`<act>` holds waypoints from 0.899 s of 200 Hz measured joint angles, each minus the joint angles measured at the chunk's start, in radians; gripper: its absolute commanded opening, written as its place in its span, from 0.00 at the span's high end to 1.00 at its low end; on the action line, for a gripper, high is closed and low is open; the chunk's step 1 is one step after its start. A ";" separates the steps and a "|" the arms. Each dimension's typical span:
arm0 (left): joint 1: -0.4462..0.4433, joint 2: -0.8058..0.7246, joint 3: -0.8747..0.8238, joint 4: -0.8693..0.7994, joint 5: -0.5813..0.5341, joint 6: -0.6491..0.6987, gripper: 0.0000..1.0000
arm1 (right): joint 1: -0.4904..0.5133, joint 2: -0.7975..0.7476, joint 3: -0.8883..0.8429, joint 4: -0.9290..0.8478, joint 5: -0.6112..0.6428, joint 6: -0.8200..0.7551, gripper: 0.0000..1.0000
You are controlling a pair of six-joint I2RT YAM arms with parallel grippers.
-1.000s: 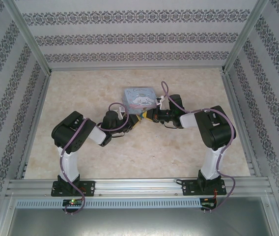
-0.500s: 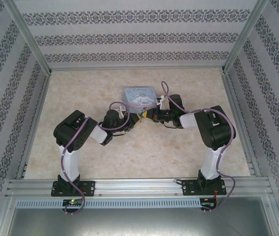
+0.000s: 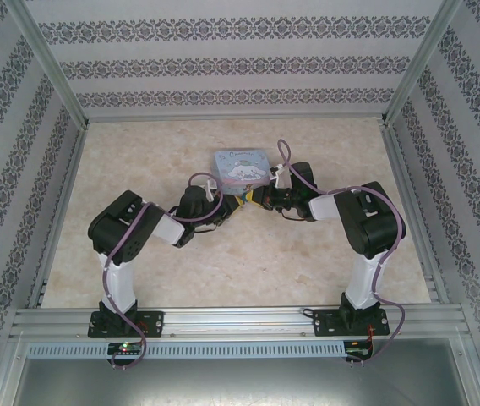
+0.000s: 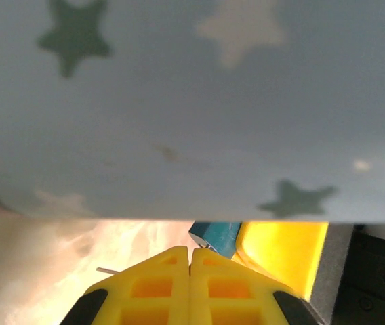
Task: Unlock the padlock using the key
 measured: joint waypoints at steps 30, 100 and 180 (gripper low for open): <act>-0.032 -0.101 0.078 -0.320 -0.086 0.151 1.00 | 0.004 0.000 0.000 0.005 0.003 0.017 1.00; -0.145 -0.146 0.295 -0.835 -0.383 0.509 1.00 | 0.014 0.000 0.000 0.013 0.016 0.033 1.00; -0.166 -0.148 0.213 -0.740 -0.291 0.455 0.61 | 0.037 0.005 0.000 0.031 0.033 0.055 1.00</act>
